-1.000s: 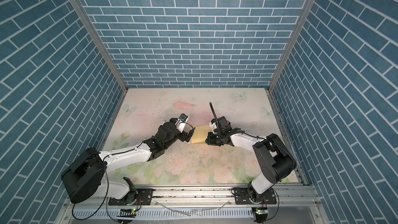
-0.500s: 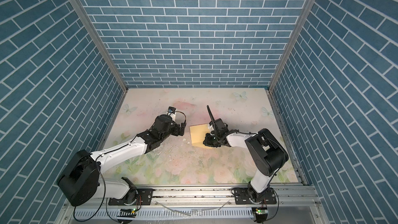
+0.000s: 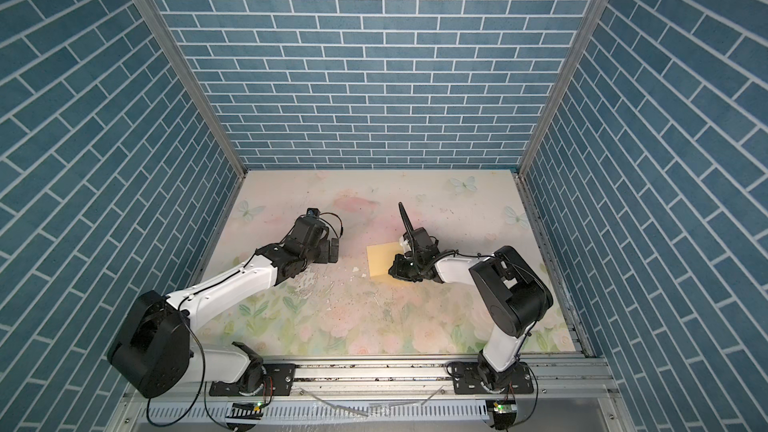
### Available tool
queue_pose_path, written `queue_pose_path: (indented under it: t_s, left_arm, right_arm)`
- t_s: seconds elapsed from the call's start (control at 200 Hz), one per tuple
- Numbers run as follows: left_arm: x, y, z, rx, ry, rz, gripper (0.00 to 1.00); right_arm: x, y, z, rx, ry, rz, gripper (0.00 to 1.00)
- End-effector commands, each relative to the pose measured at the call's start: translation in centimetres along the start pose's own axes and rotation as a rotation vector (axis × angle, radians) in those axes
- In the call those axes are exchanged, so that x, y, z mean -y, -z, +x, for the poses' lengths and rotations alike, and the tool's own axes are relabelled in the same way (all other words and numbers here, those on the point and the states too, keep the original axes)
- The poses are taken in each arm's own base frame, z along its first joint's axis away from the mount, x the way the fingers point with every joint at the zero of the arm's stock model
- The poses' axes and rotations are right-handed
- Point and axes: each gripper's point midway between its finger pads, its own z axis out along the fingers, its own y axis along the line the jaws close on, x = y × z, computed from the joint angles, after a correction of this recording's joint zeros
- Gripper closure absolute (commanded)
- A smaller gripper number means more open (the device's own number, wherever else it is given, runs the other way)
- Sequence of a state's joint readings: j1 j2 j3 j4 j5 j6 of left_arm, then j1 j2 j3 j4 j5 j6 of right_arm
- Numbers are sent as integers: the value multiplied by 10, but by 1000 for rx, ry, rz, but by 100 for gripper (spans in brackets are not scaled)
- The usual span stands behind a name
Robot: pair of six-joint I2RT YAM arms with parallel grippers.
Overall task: Place the letter into the envelope and seal it
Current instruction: 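Open the left gripper and move it over the white glue stick, then lower the left gripper and grasp the white glue stick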
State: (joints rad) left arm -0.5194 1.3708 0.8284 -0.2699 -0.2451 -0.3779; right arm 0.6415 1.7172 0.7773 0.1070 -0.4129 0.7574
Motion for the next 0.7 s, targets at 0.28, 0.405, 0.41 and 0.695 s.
queue_pose_path:
  t_s: [0.28, 0.405, 0.41, 0.695]
  left_arm:
    - [-24, -21, 20, -124, 70, -36, 4]
    - [-27, -27, 24, -139, 91, -33, 8]
    - [-27, -27, 24, -141, 91, -33, 8]
    - [-30, -40, 29, -168, 106, -34, 18]
  right_arm:
    - [-27, 34, -26, 97, 80, 20, 77]
    - [-20, 44, -18, 96, 88, 56, 74]
    - [-19, 44, -18, 96, 89, 58, 74]
    - [2, 58, 4, 63, 89, 137, 70]
